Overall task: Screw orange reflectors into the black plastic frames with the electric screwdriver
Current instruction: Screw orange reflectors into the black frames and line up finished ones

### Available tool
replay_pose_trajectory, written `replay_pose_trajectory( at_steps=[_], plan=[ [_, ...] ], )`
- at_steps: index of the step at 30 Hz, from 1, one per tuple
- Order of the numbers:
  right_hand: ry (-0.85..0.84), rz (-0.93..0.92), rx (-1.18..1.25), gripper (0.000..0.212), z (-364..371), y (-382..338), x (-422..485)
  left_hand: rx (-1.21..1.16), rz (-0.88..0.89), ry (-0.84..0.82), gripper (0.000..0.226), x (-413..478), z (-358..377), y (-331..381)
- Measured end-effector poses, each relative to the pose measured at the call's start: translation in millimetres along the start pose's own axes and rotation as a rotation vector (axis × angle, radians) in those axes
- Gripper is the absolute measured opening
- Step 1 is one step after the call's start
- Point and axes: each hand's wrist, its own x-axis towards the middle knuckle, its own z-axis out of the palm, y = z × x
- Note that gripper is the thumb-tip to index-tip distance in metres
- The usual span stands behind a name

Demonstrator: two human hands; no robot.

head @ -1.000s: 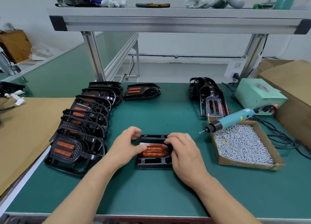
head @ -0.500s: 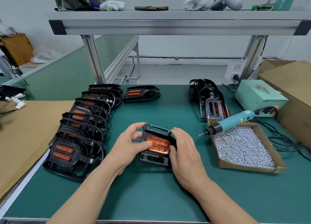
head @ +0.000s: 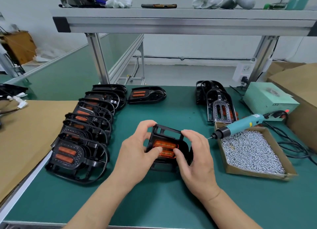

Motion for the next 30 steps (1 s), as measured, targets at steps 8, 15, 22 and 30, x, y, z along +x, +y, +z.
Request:
replay_pose_trajectory(
  at_steps=[8,15,22,30],
  plan=[
    [0.046,-0.026,-0.12,0.032,-12.9,-0.2,10.3,0.024,-0.25,0.057,0.053,14.1,-3.0,-31.2],
    [-0.028,0.461,-0.441,0.01,-86.4,40.6,46.5,0.255,-0.398,-0.076,0.046,19.6,-1.3,-47.0],
    [-0.532,0.747,-0.729,0.016,-109.3,59.6,43.1,0.437,-0.42,-0.219,0.047,24.4,2.5,-37.4],
    [-0.315,0.719,-0.647,0.022,-110.0,70.3,45.1,0.641,-0.431,-0.304,0.042,24.1,8.8,-24.5]
  ],
)
